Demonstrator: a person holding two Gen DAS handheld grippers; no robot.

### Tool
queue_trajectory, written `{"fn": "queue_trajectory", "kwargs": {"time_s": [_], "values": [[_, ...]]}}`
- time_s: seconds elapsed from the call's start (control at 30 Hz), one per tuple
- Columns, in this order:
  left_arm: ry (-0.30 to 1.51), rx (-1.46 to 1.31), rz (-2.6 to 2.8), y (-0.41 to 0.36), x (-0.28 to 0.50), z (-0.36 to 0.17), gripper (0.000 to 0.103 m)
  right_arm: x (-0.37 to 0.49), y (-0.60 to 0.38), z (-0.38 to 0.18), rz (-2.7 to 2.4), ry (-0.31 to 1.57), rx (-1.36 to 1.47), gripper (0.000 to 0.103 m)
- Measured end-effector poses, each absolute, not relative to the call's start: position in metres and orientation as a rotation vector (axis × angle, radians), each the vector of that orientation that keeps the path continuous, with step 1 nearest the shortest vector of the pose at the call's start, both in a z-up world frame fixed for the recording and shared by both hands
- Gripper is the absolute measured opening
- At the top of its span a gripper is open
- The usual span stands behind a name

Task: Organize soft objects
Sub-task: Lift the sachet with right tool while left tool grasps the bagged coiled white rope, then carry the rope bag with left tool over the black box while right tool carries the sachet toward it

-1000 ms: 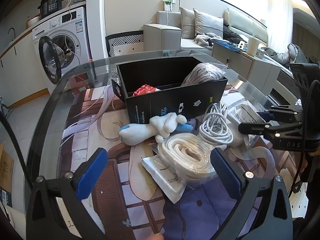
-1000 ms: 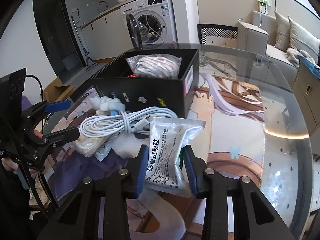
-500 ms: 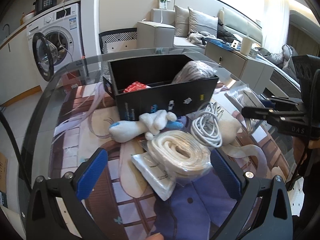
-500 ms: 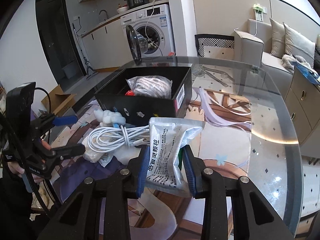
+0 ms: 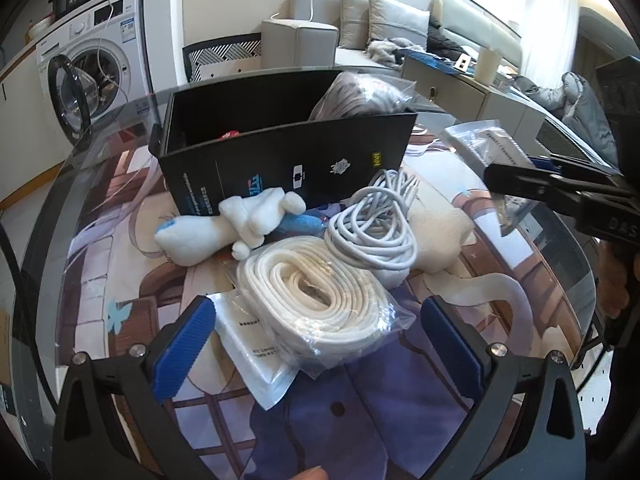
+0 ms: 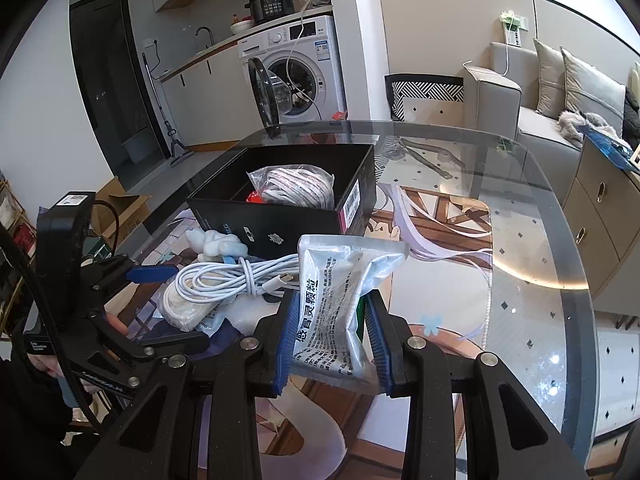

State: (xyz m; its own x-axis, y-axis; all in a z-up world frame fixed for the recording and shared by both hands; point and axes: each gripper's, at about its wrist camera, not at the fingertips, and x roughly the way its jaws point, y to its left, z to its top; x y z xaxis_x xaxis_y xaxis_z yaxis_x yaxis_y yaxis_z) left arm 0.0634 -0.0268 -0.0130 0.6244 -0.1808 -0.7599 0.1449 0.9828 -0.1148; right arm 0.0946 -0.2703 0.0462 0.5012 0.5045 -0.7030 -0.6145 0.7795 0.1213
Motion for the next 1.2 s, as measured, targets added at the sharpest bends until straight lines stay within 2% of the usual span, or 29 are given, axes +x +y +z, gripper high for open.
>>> {"fn": "queue_trajectory", "kwargs": {"time_s": [0.23,0.33,0.47,0.7,1.2], "values": [[0.893,-0.142,-0.176,-0.014,0.072,-0.016,0.101,0.095,-0.271,0.046,0.677,0.797,-0.152,0.034],[0.890,-0.147,-0.178,-0.010,0.072,-0.016,0.089,0.095,-0.271,0.046,0.678,0.798,-0.153,0.034],[0.891,-0.135,-0.175,-0.008,0.071,-0.017,0.066,0.095,-0.268,0.045,0.680,0.800,-0.158,0.034],[0.866,-0.100,-0.168,-0.005,0.066,-0.013,0.045,0.094,-0.268,0.046,0.679,0.797,-0.158,0.034],[0.809,-0.108,-0.177,0.008,0.042,0.001,0.042,0.090,-0.266,0.053,0.694,0.765,-0.156,0.034]]}}
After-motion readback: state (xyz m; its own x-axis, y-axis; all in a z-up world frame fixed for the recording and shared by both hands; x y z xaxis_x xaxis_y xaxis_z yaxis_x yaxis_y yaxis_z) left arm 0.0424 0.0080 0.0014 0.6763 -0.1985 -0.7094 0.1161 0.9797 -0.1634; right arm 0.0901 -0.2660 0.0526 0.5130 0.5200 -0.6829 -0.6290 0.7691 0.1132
